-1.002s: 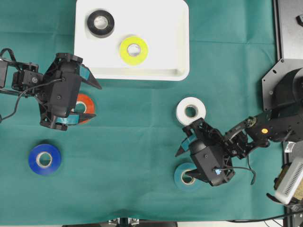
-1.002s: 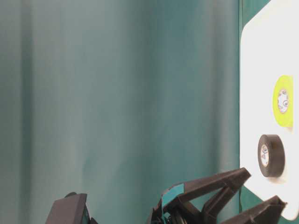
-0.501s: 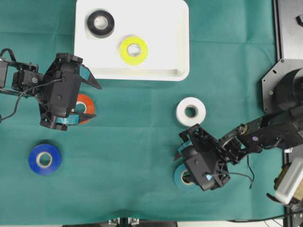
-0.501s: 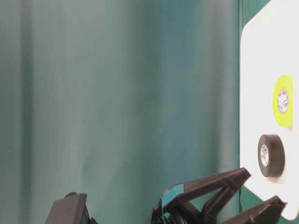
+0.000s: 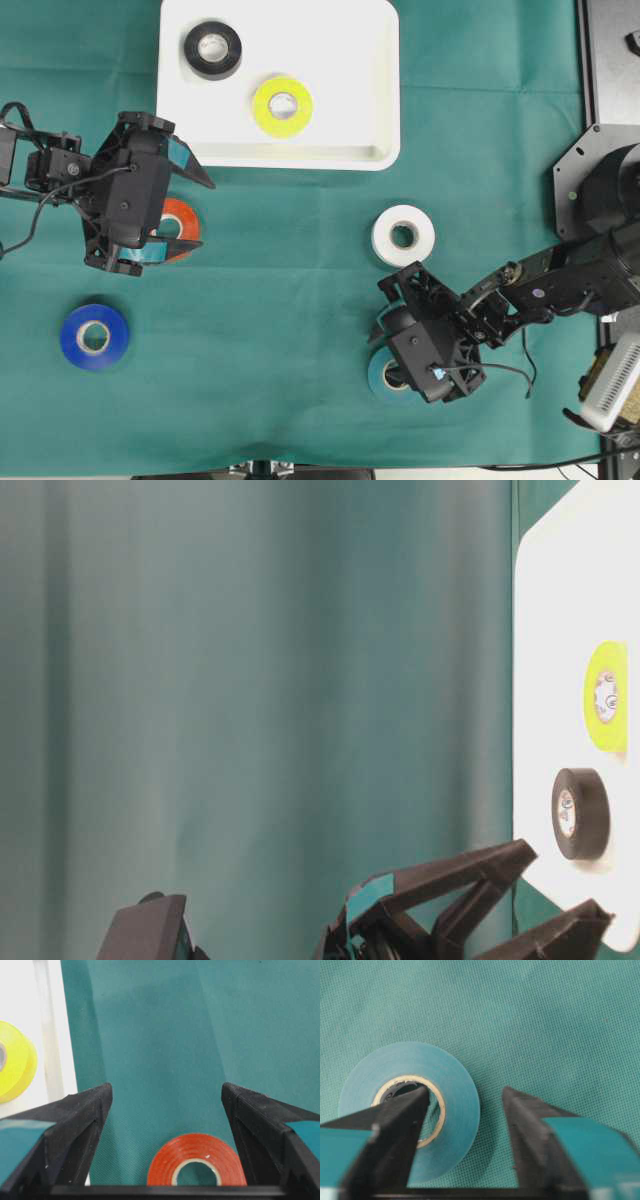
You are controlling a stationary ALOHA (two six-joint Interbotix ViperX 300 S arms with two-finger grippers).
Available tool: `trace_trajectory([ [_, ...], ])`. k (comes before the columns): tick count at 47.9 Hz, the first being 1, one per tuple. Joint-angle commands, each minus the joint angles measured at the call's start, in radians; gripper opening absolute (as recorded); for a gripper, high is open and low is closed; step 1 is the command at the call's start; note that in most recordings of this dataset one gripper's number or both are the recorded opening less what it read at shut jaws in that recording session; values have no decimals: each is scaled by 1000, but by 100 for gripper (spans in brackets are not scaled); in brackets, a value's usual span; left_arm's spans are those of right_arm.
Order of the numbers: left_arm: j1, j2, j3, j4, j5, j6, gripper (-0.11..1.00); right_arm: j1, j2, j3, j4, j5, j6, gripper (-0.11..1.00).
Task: Put the tape alternately from left to right into the white case.
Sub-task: 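Lift the teal roll and carry it into the white tray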
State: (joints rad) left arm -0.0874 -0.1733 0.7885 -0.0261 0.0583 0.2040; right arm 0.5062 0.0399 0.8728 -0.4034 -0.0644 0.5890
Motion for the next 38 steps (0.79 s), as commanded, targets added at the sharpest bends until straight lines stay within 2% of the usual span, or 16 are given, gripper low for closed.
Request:
trace_trajectory([
  [1, -2, -12, -8, -2, -8, -2, 81, 8, -11, -20, 2, -8, 3, 49],
  [4, -3, -12, -5, -2, -8, -2, 81, 11, -12, -23, 3, -5, 3, 30],
  [7, -2, -12, -2, -2, -8, -2, 81, 12, -12, -26, 3, -3, 3, 19],
  [27, -2, -12, -3, -2, -8, -2, 81, 12, -75, -31, 3, 6, 3, 19],
  [38, -2, -12, -3, -2, -8, -2, 81, -23, -173, -61, -2, 123, -2, 19],
])
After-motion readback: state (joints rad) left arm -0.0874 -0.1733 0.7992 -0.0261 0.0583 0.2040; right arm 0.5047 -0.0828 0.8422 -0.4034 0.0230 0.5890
